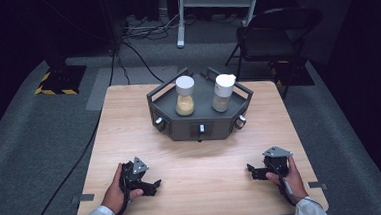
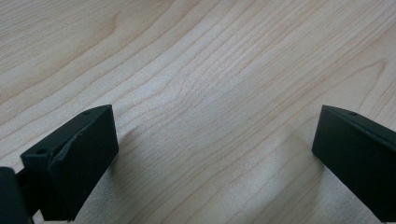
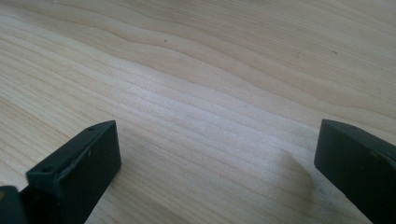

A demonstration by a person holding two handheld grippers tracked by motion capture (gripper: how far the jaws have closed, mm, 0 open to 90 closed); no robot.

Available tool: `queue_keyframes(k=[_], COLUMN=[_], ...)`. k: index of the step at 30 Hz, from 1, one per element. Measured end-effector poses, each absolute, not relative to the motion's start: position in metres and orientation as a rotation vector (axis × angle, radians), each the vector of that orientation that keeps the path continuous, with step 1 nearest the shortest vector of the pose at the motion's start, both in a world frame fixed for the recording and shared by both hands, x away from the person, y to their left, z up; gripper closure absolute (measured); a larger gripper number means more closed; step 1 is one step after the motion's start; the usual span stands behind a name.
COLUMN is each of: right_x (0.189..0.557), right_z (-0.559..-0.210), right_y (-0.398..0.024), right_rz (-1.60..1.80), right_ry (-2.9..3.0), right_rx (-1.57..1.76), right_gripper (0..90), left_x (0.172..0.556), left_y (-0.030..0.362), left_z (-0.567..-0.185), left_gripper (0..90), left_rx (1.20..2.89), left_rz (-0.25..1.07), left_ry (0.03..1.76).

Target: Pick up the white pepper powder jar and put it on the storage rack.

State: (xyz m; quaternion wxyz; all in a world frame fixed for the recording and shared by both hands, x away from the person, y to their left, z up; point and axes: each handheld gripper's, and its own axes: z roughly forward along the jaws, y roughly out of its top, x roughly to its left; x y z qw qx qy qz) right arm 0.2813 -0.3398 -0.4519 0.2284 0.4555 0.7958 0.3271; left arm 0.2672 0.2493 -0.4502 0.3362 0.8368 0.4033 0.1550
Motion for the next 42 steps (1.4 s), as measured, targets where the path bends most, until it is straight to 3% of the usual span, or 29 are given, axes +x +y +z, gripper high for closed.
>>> queue_keyframes(k=[42], right_x=[0.2900], right_z=[-0.4503], right_y=[-0.3491], right_rz=[0.928], right_ry=[2.220], right_rx=[1.302], right_gripper=[0.0], left_x=[0.2672], left_y=[0.2492], left_z=[-0.4503], left_gripper=[0.2], left_rx=[2.182], left_rz=[0.406], left_ry=[1.048])
